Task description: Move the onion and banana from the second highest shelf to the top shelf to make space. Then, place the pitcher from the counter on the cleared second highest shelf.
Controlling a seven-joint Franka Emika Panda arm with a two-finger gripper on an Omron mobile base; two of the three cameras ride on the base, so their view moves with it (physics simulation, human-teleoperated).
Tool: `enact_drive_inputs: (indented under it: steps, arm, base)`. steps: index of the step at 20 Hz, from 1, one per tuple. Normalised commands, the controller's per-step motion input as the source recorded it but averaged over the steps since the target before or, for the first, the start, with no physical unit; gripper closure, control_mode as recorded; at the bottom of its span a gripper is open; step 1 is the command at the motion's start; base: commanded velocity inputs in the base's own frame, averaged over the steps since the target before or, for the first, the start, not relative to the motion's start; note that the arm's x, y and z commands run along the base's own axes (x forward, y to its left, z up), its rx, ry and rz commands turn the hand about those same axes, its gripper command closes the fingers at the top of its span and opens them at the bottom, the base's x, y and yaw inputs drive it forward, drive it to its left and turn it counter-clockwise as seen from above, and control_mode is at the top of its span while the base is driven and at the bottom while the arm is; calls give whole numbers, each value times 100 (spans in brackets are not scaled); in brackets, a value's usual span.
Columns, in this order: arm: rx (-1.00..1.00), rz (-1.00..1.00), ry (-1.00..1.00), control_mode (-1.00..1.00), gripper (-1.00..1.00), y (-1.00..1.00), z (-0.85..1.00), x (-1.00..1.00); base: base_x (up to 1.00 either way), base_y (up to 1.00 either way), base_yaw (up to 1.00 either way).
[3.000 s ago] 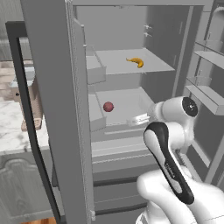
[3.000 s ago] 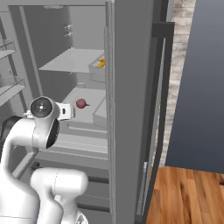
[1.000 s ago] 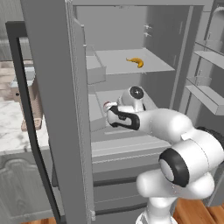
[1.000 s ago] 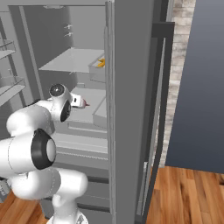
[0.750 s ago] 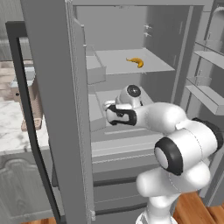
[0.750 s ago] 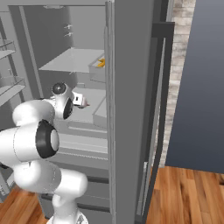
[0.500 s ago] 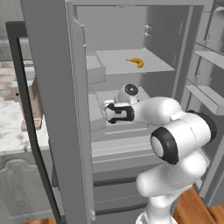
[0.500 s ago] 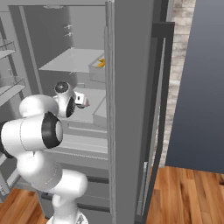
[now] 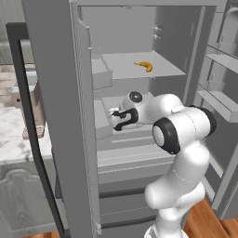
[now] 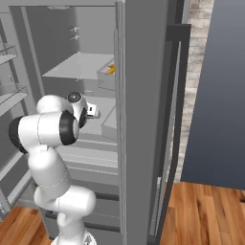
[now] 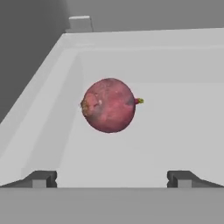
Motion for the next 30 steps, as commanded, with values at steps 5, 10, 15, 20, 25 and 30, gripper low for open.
enact_drive_inputs:
  steps: [5,10,15,20,25,30]
  arm:
    - [0,0,4,-100,-100,0,-16,50]
    - [0,0,6,-100,-100,0,-12,45]
    - [0,0,7,-100,-100,0,-17,39]
    - [0,0,4,-100,-100,7,-14,36]
    - [0,0,3,-100,-100,17,-10,30]
    - [0,0,2,-100,-100,6,-19,28]
  base:
    - [0,0,0]
    - [0,0,0]
    - [0,0,0]
    - [0,0,0]
    - [0,0,0]
    - [0,0,0]
